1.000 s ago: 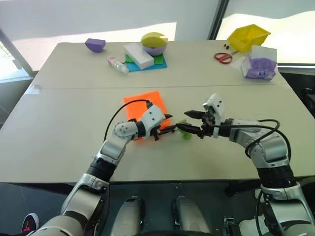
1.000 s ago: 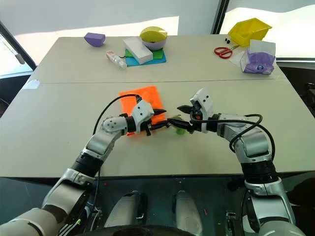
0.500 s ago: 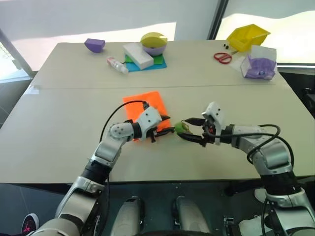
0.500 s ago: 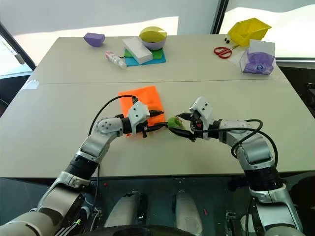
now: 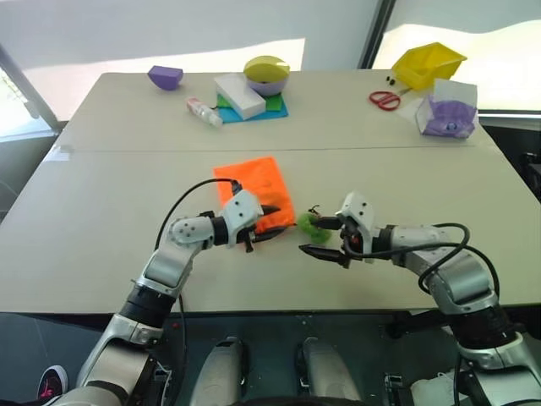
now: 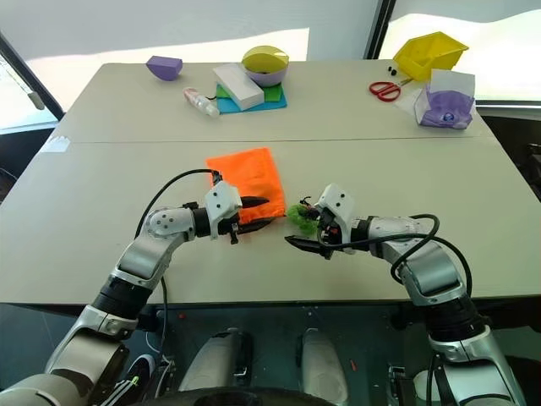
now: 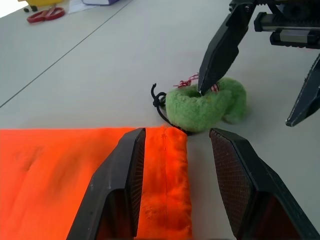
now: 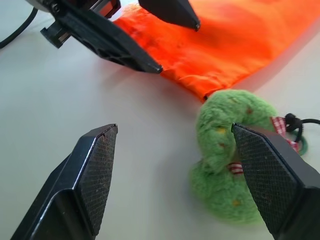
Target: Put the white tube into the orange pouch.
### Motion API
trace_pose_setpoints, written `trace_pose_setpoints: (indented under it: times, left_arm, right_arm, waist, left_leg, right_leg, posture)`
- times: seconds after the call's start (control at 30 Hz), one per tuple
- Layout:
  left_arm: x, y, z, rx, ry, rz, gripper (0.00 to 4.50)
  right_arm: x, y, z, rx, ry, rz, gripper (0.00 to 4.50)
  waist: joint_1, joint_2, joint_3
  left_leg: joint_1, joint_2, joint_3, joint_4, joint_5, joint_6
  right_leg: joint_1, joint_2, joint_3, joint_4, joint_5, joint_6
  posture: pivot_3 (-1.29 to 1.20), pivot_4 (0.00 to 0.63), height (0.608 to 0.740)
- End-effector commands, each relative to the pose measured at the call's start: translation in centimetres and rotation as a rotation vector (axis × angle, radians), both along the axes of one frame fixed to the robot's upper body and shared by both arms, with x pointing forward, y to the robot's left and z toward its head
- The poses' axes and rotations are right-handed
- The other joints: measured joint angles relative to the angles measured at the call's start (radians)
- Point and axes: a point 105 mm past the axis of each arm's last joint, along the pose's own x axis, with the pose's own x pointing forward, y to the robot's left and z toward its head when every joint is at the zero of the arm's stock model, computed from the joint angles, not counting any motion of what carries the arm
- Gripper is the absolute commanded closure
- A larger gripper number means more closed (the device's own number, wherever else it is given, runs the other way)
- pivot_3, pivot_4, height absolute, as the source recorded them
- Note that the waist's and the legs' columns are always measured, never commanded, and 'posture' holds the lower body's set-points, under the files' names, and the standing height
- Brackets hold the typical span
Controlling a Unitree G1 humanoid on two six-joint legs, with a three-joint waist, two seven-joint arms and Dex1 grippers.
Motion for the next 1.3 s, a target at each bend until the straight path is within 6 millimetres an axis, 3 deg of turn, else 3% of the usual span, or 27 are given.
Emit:
trace_pose_setpoints:
  times: [0.03,0.2,0.33,0.5,0.6,0.8,1.1,1.3]
  left_arm:
    - [-0.3,-0.3,1.2,-0.026,-0.037,-0.014,2.33]
    - [-0.3,-0.5,1.2,-0.028,-0.037,-0.013,2.33]
    - [-0.2,-0.4,1.3,-0.027,-0.040,-0.008,2.33]
    - [-0.1,-0.3,1.3,-0.028,-0.043,0.005,2.33]
    - [-0.2,-0.4,1.3,-0.027,-0.045,0.005,2.33]
    - [-0.1,-0.5,1.4,-0.032,-0.045,0.008,2.33]
    - [0.1,-0.6,1.5,-0.038,-0.051,0.012,2.33]
    - [0.4,-0.8,1.9,-0.062,-0.053,0.013,2.33]
  right_arm:
    - [1.2,-0.3,2.0,0.022,-0.093,-0.032,0.70]
    - [0.9,0.5,0.1,-0.031,-0.084,-0.008,0.70]
    - [1.1,0.8,-0.3,-0.037,-0.093,-0.014,0.70]
    - [1.6,-0.1,-2.3,-0.161,-0.119,-0.029,0.70]
    - [1.7,-0.4,-2.6,-0.194,-0.129,-0.025,1.49]
    - [2.0,-0.6,-1.8,-0.137,-0.131,-0.053,4.48]
    - [1.0,-2.5,1.7,0.050,-0.074,-0.038,4.48]
    - [2.4,-3.2,3.3,0.190,-0.034,-0.147,4.48]
  waist:
    - [-0.001,0.000,0.000]
    - [-0.001,0.000,0.000]
    - [0.000,0.000,0.000]
    - [-0.001,0.000,0.000]
    - [-0.001,0.000,0.000]
    - [0.000,0.000,0.000]
    - [0.001,0.000,0.000]
    - [-0.001,0.000,0.000]
  left_leg:
    - [0.000,0.000,0.000,0.000,0.000,0.000]
    - [0.000,0.000,0.000,0.000,0.000,0.000]
    - [0.000,0.000,0.000,0.000,0.000,0.000]
    - [0.000,0.000,0.000,0.000,0.000,0.000]
    - [0.000,0.000,0.000,0.000,0.000,0.000]
    - [0.000,0.000,0.000,0.000,0.000,0.000]
    - [0.000,0.000,0.000,0.000,0.000,0.000]
    - [0.001,0.000,0.000,0.000,0.000,0.000]
  right_leg:
    - [0.000,0.000,0.000,0.000,0.000,0.000]
    - [0.000,0.000,0.000,0.000,0.000,0.000]
    - [0.000,0.000,0.000,0.000,0.000,0.000]
    - [0.000,0.000,0.000,0.000,0.000,0.000]
    - [0.000,0.000,0.000,0.000,0.000,0.000]
    - [0.000,0.000,0.000,0.000,0.000,0.000]
    - [0.000,0.000,0.000,0.000,0.000,0.000]
    - [0.000,0.000,0.000,0.001,0.000,0.000]
  posture:
    - [0.00,0.150,0.740]
    - [0.00,0.150,0.740]
    - [0.00,0.150,0.740]
    - [0.00,0.150,0.740]
    - [0.00,0.150,0.740]
    - [0.00,0.150,0.740]
    - [0.00,0.150,0.740]
    - [0.00,0.150,0.740]
